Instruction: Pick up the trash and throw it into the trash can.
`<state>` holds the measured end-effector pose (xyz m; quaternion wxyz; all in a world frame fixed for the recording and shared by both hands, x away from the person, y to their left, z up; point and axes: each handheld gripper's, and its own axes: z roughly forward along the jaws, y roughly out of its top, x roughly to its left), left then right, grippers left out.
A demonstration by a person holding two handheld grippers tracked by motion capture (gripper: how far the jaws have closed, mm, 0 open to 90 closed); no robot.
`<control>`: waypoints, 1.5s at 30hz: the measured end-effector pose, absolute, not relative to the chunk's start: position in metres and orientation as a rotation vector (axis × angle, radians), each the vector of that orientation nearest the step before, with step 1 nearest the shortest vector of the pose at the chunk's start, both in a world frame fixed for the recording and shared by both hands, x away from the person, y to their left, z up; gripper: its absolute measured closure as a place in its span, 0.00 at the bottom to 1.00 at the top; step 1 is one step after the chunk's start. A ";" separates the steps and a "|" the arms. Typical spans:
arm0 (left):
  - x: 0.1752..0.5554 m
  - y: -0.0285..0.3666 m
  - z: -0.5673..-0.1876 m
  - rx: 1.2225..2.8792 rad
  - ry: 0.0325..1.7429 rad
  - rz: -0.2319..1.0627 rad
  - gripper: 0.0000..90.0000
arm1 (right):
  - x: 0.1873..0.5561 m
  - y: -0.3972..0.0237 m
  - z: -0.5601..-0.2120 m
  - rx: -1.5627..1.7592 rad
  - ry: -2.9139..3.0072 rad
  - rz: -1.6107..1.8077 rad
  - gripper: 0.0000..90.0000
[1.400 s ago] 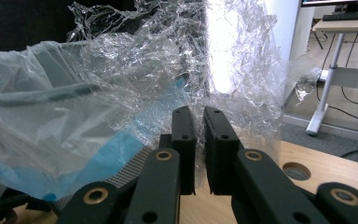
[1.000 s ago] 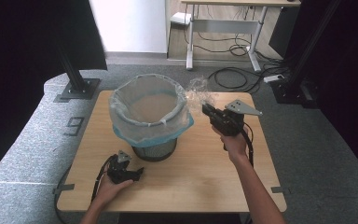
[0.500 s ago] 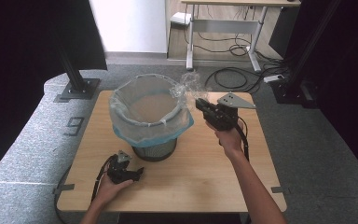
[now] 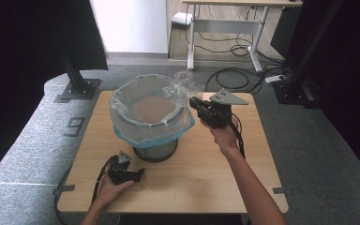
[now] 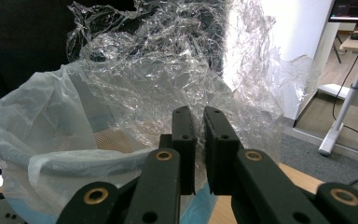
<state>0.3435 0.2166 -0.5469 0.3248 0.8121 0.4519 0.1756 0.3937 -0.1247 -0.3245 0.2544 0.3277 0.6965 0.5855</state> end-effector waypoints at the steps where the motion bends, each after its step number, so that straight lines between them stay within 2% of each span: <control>1: 0.343 0.217 -0.547 2.129 1.185 0.460 0.16 | 0.394 -0.124 -0.324 0.890 1.892 1.588 0.92; 45: 0.344 0.217 -0.547 2.131 1.184 0.462 0.16 | 0.413 -0.065 -0.315 0.827 1.997 1.557 0.92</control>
